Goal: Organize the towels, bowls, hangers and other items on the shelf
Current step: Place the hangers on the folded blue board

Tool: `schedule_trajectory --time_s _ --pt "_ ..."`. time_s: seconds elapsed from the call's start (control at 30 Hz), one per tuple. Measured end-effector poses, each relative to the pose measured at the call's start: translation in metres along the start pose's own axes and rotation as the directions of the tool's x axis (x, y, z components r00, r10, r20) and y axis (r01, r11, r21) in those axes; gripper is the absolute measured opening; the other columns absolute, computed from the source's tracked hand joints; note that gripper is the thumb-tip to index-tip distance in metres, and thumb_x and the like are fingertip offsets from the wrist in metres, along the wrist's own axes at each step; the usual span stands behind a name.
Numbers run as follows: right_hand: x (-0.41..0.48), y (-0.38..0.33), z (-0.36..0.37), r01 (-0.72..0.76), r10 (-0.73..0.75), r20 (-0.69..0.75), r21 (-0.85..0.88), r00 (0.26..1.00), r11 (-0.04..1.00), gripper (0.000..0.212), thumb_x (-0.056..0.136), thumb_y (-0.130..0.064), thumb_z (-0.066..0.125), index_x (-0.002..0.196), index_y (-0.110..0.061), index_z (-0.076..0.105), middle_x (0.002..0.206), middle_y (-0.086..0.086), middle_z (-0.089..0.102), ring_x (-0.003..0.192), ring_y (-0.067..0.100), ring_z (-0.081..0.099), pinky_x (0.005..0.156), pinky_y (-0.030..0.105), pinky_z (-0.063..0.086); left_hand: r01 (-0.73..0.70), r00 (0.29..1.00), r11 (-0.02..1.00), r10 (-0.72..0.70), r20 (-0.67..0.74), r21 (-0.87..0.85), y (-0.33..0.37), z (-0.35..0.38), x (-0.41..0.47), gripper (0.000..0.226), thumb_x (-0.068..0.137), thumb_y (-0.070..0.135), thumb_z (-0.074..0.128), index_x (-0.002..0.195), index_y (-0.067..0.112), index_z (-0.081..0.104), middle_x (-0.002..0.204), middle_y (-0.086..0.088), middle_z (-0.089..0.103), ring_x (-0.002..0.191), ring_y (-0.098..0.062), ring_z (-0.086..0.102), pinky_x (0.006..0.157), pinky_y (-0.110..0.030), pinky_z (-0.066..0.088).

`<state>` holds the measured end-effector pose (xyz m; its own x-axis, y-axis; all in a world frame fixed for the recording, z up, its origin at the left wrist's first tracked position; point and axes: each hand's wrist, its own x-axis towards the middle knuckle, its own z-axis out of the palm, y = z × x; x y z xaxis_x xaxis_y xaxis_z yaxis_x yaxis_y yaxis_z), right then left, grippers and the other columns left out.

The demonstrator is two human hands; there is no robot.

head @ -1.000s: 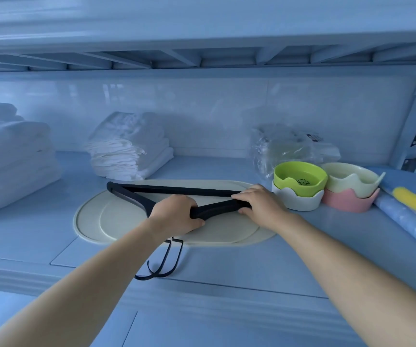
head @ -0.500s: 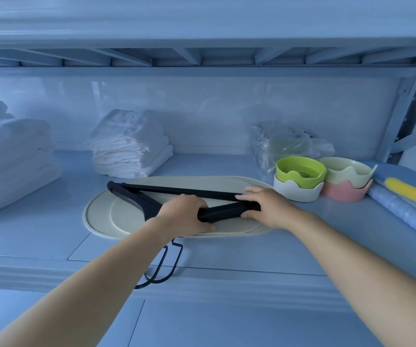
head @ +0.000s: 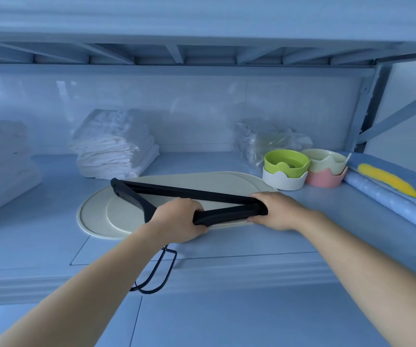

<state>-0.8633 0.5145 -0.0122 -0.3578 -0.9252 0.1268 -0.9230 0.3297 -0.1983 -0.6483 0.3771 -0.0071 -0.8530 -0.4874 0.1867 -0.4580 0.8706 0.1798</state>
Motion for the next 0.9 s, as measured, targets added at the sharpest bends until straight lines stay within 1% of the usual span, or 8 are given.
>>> schedule_trajectory --time_s 0.13,0.23,0.33,0.43,0.53,0.67,0.77,0.9 --pt "-0.006 -0.005 -0.005 0.003 -0.002 0.016 -0.035 1.000 0.999 0.037 0.080 -0.044 0.067 0.103 -0.018 0.054 0.100 -0.001 0.058 0.091 0.020 0.054 0.081 0.037 0.047 -0.038 0.999 0.998 0.039 -0.012 0.055 0.001 0.004 -0.007 0.023 0.080 0.050 0.060 0.086 0.028 0.056 0.072 0.013 0.052 0.074 -0.012 0.050 0.055 -0.025 0.035" --pt "-0.016 -0.006 -0.009 -0.010 0.012 0.025 -0.057 1.000 0.998 0.043 0.079 -0.048 0.066 0.108 -0.019 0.053 0.104 -0.001 0.057 0.096 0.020 0.053 0.084 0.038 0.047 -0.060 0.998 0.995 0.060 0.001 0.076 0.004 0.003 -0.009 0.027 0.081 0.049 0.060 0.078 0.024 0.052 0.073 0.009 0.053 0.073 -0.015 0.049 0.052 -0.025 0.033" --pt "-0.032 -0.005 -0.010 -0.020 0.019 -0.022 -0.080 1.000 0.997 0.047 0.080 -0.050 0.064 0.112 -0.017 0.051 0.112 0.001 0.056 0.102 0.022 0.054 0.084 0.036 0.046 -0.077 0.997 0.994 0.075 0.019 0.079 0.010 0.001 -0.011 0.025 0.083 0.046 0.059 0.079 0.023 0.051 0.080 0.006 0.054 0.079 -0.016 0.050 0.063 -0.030 0.044" --pt "-0.050 0.001 -0.016 -0.027 0.017 -0.081 -0.127 0.997 0.991 0.048 0.083 -0.051 0.060 0.112 -0.015 0.048 0.115 0.003 0.055 0.106 0.024 0.053 0.078 0.033 0.042 -0.086 0.996 0.994 0.085 0.024 0.074 0.025 -0.004 -0.013 0.023 0.084 0.044 0.059 0.088 0.022 0.058 0.086 0.005 0.057 0.084 -0.017 0.054 0.073 -0.036 0.050" --pt "-0.077 0.016 -0.027 -0.057 0.038 -0.141 -0.131 0.989 0.990 0.047 0.084 -0.053 0.057 0.107 -0.013 0.046 0.113 0.005 0.054 0.107 0.026 0.052 0.079 0.035 0.041 -0.120 0.993 0.988 0.121 -0.003 0.095 0.053 -0.012 -0.013 0.016 0.084 0.043 0.058 0.087 0.026 0.057 0.083 0.009 0.053 0.083 -0.015 0.053 0.069 -0.034 0.048" --pt "-0.121 0.041 -0.047 -0.107 0.082 -0.237 -0.098 0.968 0.989 0.052 0.085 -0.052 0.057 0.116 -0.013 0.047 0.119 0.006 0.055 0.109 0.026 0.051 0.085 0.035 0.042 -0.176 0.981 0.975 0.186 -0.063 0.140 0.104 -0.020 -0.009 0.013 0.085 0.043 0.057 0.090 0.032 0.058 0.084 0.012 0.051 0.082 -0.011 0.051 0.065 -0.029 0.044" --pt "-0.154 0.063 -0.062 -0.141 0.106 -0.296 -0.097 0.949 0.985 0.048 0.086 -0.050 0.056 0.115 -0.012 0.048 0.117 0.007 0.056 0.107 0.026 0.052 0.085 0.036 0.042 -0.202 0.971 0.965 0.220 -0.097 0.170 0.146 -0.021 -0.005 0.014 0.087 0.042 0.056 0.096 0.032 0.059 0.090 0.013 0.053 0.085 -0.011 0.051 0.066 -0.028 0.044" --pt "-0.198 0.097 -0.082 -0.190 0.122 -0.401 -0.133 0.908 0.973 0.047 0.087 -0.050 0.055 0.112 -0.011 0.048 0.112 0.007 0.058 0.104 0.025 0.054 0.078 0.032 0.038 -0.244 0.950 0.948 0.276 -0.146 0.204 0.203 -0.021 0.002 0.015 0.087 0.040 0.056 0.101 0.033 0.058 0.096 0.014 0.055 0.090 -0.010 0.052 0.066 -0.029 0.043"
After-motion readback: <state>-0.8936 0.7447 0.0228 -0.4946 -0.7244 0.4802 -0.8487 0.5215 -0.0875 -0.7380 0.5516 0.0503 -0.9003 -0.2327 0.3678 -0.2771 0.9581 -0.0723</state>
